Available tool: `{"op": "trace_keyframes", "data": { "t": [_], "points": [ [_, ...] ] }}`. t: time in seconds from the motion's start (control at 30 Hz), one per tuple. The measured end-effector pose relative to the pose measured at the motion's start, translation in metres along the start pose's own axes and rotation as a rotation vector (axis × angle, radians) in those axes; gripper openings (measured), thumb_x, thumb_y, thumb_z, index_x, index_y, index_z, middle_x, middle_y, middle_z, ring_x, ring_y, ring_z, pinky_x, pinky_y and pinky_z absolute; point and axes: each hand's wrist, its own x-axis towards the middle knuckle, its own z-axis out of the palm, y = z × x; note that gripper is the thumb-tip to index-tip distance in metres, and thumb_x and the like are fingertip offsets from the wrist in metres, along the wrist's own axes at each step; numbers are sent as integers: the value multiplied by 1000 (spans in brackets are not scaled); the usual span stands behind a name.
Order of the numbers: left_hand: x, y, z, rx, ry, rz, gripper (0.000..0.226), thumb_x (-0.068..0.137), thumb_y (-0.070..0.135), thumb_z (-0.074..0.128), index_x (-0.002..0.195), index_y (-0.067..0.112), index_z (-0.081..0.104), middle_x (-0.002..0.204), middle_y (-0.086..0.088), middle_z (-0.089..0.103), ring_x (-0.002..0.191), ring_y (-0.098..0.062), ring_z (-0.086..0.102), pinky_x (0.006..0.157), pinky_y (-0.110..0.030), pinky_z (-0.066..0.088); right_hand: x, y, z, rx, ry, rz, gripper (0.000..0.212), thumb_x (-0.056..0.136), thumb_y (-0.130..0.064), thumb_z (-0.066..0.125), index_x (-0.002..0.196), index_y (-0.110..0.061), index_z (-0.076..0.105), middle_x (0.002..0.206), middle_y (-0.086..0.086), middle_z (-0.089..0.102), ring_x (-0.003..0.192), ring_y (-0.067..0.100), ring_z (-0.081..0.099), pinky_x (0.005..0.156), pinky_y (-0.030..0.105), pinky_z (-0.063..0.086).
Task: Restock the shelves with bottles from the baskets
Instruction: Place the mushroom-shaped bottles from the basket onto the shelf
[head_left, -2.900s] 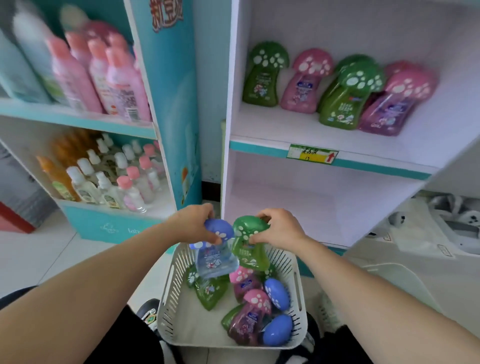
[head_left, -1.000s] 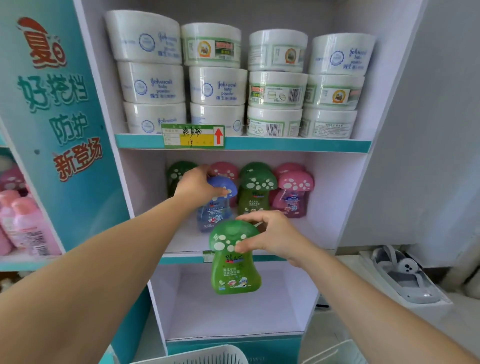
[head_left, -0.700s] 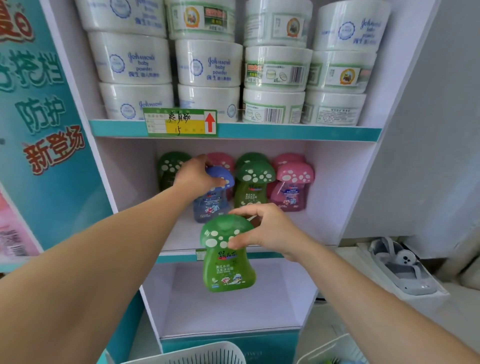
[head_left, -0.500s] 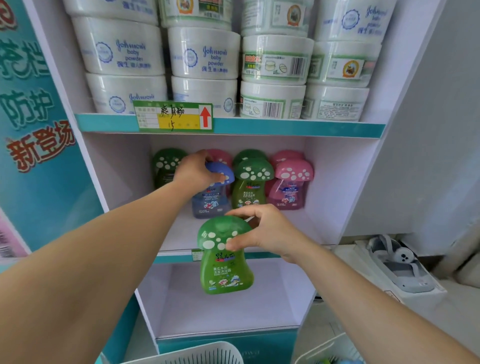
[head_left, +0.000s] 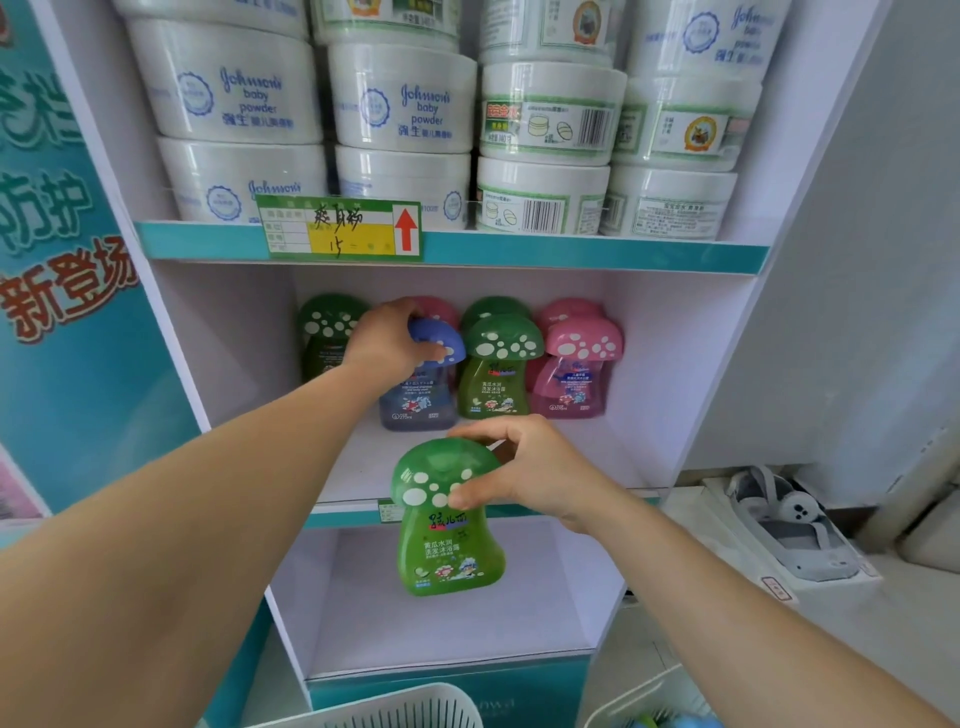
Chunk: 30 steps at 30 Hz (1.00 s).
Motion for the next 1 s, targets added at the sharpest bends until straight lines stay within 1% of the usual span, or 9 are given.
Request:
{"op": "trace_keyframes", "data": {
  "t": [0.17, 0.3, 0.37, 0.5, 0.57, 0.67, 0.8, 0.9, 1.0],
  "points": [
    [-5, -7, -8, 31, -52, -50, 72, 70, 37, 81, 130, 15, 48, 123, -14, 53, 107, -31, 55, 86, -34, 45, 1, -6, 2, -12, 5, -2, 58, 55, -10, 90, 107, -25, 70, 96, -7, 70, 84, 5, 63, 74, 19, 53],
    [-21, -8, -28, 3, 27, -94, 33, 78, 33, 73, 107, 18, 67, 110, -5, 66, 100, -27, 61, 84, -35, 52, 4, -17, 7, -18, 18, -20, 59, 55, -11, 90, 109, -23, 70, 96, -4, 71, 86, 7, 64, 79, 23, 53],
    [-32, -4, -40, -121, -89, -82, 19, 81, 32, 71, 91, 16, 73, 98, -1, 71, 94, -20, 64, 86, -35, 53, 6, -24, 11, -21, 33, -37, 59, 55, -11, 90, 109, -21, 70, 98, -2, 72, 91, 10, 65, 84, 28, 54],
    [-52, 9, -72, -252, -420, -58, 36, 86, 46, 62, 89, 12, 74, 90, -4, 73, 76, -16, 63, 73, -29, 51, 13, -42, 19, -31, 94, -52, 59, 52, -14, 91, 107, -19, 69, 96, -3, 72, 95, 15, 66, 89, 38, 55],
    [-56, 9, -89, -212, -461, -59, 37, 88, 49, 58, 90, 15, 73, 88, 0, 73, 71, -13, 60, 67, -27, 46, 19, -51, 24, -30, 122, -56, 61, 50, -17, 91, 106, -17, 68, 96, -2, 72, 94, 16, 67, 89, 41, 55],
    [-57, 5, -107, -210, -400, -57, 32, 90, 45, 57, 93, 17, 72, 90, -2, 73, 75, -16, 61, 75, -33, 49, 28, -65, 32, -49, 144, -68, 68, 47, -22, 92, 109, -17, 67, 98, -4, 70, 94, 14, 67, 89, 40, 55],
    [-59, -2, -123, -174, -273, -68, 35, 92, 40, 57, 100, 9, 71, 95, -7, 72, 83, -21, 64, 76, -32, 52, 40, -85, 41, -116, 126, -117, 60, 54, -20, 91, 109, -16, 67, 93, -8, 68, 89, 10, 62, 79, 26, 52],
    [-63, -8, -129, 36, -147, -34, 35, 93, 38, 55, 104, 8, 71, 103, -8, 69, 97, -24, 61, 82, -31, 47, 55, -92, 50, -152, 132, -139, 69, 56, -20, 91, 118, -14, 63, 109, -5, 65, 100, 11, 58, 85, 24, 46],
    [-65, -15, -129, 108, -68, 1, 29, 95, 28, 52, 104, 7, 70, 106, -10, 69, 97, -26, 61, 85, -33, 49, 74, -92, 59, -220, 152, -126, 79, 57, -21, 90, 128, -13, 56, 123, -1, 61, 110, 14, 55, 93, 28, 45]
  ]
}}
